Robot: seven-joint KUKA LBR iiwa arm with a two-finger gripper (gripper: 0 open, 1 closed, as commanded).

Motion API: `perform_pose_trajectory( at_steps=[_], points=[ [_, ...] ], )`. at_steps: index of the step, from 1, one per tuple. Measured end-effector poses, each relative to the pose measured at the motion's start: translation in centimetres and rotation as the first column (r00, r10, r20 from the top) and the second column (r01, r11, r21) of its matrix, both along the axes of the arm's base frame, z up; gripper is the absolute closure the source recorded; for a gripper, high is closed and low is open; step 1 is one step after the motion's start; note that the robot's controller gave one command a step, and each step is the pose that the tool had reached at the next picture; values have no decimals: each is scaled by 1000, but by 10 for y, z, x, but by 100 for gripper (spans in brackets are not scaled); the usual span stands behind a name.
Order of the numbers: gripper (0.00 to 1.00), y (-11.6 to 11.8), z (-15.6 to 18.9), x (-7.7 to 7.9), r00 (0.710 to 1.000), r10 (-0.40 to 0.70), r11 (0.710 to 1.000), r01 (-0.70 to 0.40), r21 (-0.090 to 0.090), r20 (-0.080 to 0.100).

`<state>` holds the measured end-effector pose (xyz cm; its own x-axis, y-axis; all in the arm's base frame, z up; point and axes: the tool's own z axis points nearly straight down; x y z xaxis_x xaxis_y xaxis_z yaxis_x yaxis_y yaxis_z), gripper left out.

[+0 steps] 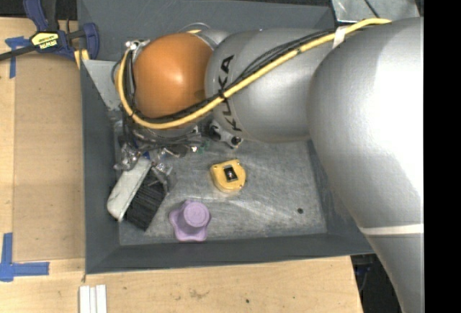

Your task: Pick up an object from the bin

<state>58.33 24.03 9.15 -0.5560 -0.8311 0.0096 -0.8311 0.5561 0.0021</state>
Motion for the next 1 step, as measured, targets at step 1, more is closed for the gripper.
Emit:
perform_pose_trajectory(
  at_steps=[1],
  points=[
    [100, 1, 22, 0, 1000, 0, 1000, 0, 4, 2]
  ],
)
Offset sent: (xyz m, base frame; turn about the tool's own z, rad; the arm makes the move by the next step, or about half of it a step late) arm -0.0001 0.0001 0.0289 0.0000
